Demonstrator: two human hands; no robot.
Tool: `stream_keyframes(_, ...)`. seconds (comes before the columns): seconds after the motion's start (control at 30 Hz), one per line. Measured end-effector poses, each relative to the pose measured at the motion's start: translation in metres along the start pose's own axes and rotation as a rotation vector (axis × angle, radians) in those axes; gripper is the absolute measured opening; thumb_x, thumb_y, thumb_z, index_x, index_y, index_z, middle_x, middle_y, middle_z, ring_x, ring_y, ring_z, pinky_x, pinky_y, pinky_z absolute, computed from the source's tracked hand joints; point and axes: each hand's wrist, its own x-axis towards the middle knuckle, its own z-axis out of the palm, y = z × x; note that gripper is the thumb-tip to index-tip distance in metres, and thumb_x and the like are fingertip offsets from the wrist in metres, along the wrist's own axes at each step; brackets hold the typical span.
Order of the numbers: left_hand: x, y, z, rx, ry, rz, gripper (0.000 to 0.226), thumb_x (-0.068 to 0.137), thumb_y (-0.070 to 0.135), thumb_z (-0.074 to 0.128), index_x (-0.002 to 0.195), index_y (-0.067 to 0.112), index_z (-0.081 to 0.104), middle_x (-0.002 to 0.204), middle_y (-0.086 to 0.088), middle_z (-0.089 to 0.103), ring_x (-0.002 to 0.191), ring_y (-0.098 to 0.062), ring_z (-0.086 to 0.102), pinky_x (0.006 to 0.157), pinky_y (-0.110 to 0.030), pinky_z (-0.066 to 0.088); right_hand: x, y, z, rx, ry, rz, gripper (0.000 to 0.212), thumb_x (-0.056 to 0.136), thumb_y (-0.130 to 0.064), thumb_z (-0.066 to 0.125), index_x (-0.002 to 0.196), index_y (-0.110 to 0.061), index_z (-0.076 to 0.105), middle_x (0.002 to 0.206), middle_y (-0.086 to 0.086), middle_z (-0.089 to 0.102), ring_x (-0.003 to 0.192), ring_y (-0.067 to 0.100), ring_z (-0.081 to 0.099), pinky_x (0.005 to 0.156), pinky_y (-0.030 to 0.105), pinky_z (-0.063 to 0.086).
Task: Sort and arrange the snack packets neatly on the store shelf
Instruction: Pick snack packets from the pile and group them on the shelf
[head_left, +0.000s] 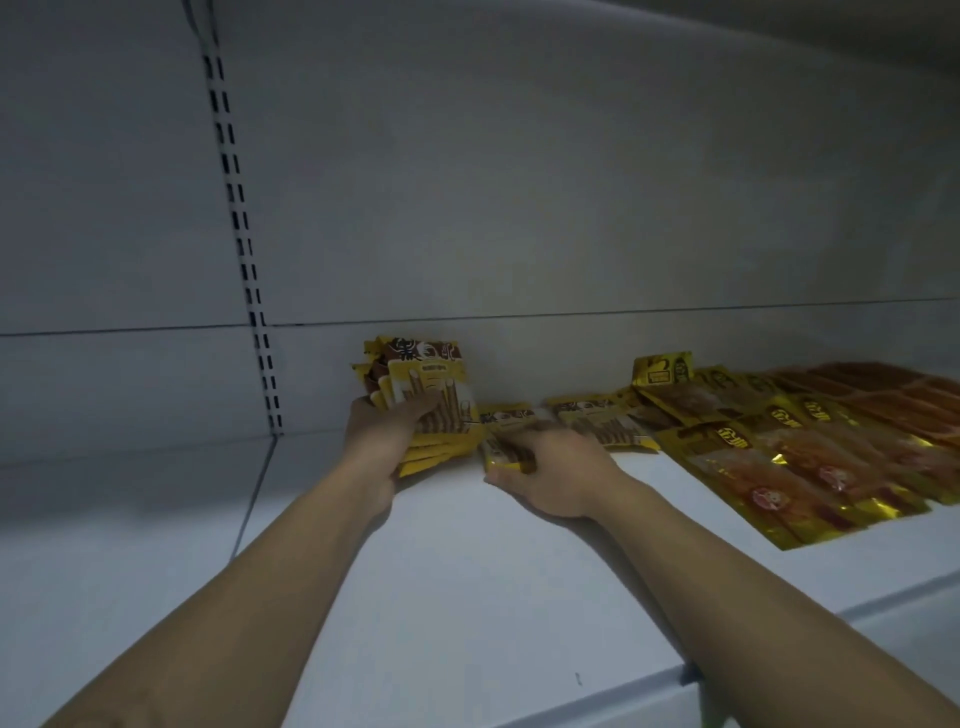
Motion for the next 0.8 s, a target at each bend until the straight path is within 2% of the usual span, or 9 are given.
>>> stream_keyframes(0.1,0.0,-0.003,0.0,0.001,-0.016,-0.004,0.032,0.082,0.024,0.079,0.111,0.013,0.068,0.101,-0.009,0.076,0.094,-0.033,0.072,0.088,-0.052,0.057,0.0,-0.001,0.002,0.016,0.016,0.023,0.055,0.097,-0.059,0.041,0.145,-0.033,0.044,0.147,0.0,0.047,0.138,0.025,0.038,0.118,0.046,0.021)
stream_keyframes(0.23,0.0,-0.006,-0.002,-0.021,-0.046,-0.007,0.03,0.083,0.018,0.078,0.11,0.011,0.069,0.098,-0.01,0.076,0.091,-0.032,0.073,0.086,-0.052,0.058,0.0,0.005,0.005,0.035,0.008,0.056,0.056,0.098,-0.051,0.043,0.148,-0.026,0.04,0.153,0.004,0.04,0.148,0.025,0.022,0.121,0.044,0.012)
stream_keyframes(0.43,-0.003,0.002,-0.002,-0.068,-0.1,-0.048,0.025,0.085,0.012,0.075,0.109,0.009,0.069,0.098,-0.012,0.076,0.086,-0.031,0.074,0.073,-0.041,0.061,0.0,0.013,-0.005,0.051,-0.015,0.104,0.055,0.097,-0.045,0.041,0.148,-0.025,0.039,0.155,0.003,0.036,0.147,0.022,0.021,0.122,0.044,0.005)
stream_keyframes(0.5,-0.004,0.003,-0.002,-0.067,-0.102,-0.062,0.025,0.085,0.013,0.075,0.11,0.009,0.069,0.097,-0.011,0.077,0.086,-0.03,0.075,0.073,-0.04,0.061,-0.002,0.011,-0.009,0.074,0.062,0.105,0.053,0.095,-0.042,0.041,0.145,-0.026,0.042,0.152,0.002,0.04,0.144,0.021,0.026,0.121,0.045,0.004)
stream_keyframes(0.57,-0.006,0.003,-0.002,-0.059,-0.107,-0.07,0.028,0.085,0.015,0.076,0.111,0.009,0.069,0.096,-0.011,0.077,0.087,-0.031,0.074,0.078,-0.042,0.06,-0.002,0.006,-0.011,0.179,0.254,0.089,0.056,0.091,-0.04,0.044,0.145,-0.026,0.043,0.146,0.002,0.05,0.138,0.022,0.037,0.12,0.045,0.013)
stream_keyframes(0.63,-0.007,0.004,-0.002,-0.049,-0.11,-0.089,0.034,0.084,0.019,0.077,0.115,0.008,0.067,0.102,-0.013,0.076,0.094,-0.034,0.073,0.088,-0.047,0.058,-0.003,-0.003,-0.013,0.449,0.387,0.076,0.054,0.094,-0.039,0.051,0.146,-0.028,0.043,0.141,0.002,0.055,0.132,0.023,0.047,0.113,0.041,0.032)
stream_keyframes(0.7,-0.01,0.007,-0.003,-0.057,-0.158,-0.126,0.034,0.085,0.022,0.075,0.115,0.007,0.067,0.104,-0.016,0.074,0.096,-0.037,0.071,0.089,-0.051,0.057,-0.003,-0.013,-0.011,0.702,0.368,0.064,0.055,0.095,-0.047,0.055,0.146,-0.032,0.044,0.137,0.001,0.059,0.125,0.02,0.053,0.098,0.033,0.043)
stream_keyframes(0.8,-0.017,0.01,0.0,-0.078,-0.293,-0.176,0.039,0.08,0.019,0.075,0.115,0.001,0.068,0.105,-0.024,0.072,0.095,-0.043,0.07,0.08,-0.056,0.058,0.0,-0.024,-0.008,0.798,0.305,0.045,0.058,0.09,-0.058,0.057,0.143,-0.037,0.047,0.118,-0.009,0.067,0.111,0.013,0.06,0.085,0.022,0.047)
